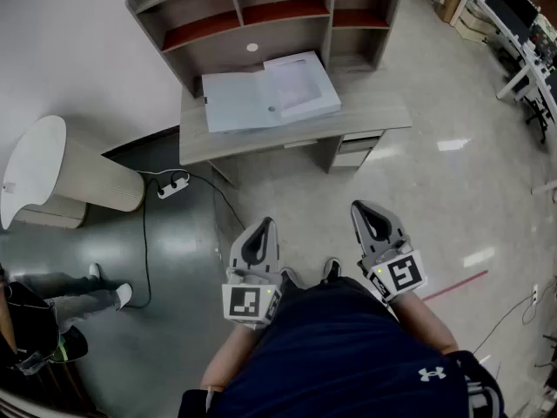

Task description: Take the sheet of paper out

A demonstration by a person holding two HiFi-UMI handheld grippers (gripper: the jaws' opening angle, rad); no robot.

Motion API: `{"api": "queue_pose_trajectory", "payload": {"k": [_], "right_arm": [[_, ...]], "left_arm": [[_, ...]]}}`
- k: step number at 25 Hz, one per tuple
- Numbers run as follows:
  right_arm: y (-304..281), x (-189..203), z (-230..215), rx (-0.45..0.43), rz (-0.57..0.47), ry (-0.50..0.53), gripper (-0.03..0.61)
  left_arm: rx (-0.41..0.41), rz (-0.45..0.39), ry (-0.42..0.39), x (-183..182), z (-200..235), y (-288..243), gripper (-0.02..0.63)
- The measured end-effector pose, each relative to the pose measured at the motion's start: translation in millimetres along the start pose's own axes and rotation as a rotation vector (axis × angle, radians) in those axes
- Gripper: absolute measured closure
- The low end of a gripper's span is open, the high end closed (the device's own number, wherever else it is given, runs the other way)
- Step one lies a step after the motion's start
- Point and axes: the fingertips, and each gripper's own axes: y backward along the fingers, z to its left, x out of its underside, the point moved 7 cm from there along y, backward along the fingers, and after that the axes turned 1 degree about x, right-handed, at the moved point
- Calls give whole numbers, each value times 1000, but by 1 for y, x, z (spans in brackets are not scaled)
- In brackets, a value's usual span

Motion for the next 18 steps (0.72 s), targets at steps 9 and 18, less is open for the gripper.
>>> {"api": "queue_pose_trajectory", "payload": {"k": [9, 18], "right_arm": [[9, 9, -40, -15, -8, -22, 565], [24, 19, -82, -31, -33, -85, 565]], "left_arm": [[-20, 18, -23, 4, -28, -28, 598], [-48, 25, 9, 1, -60, -56, 598]]}}
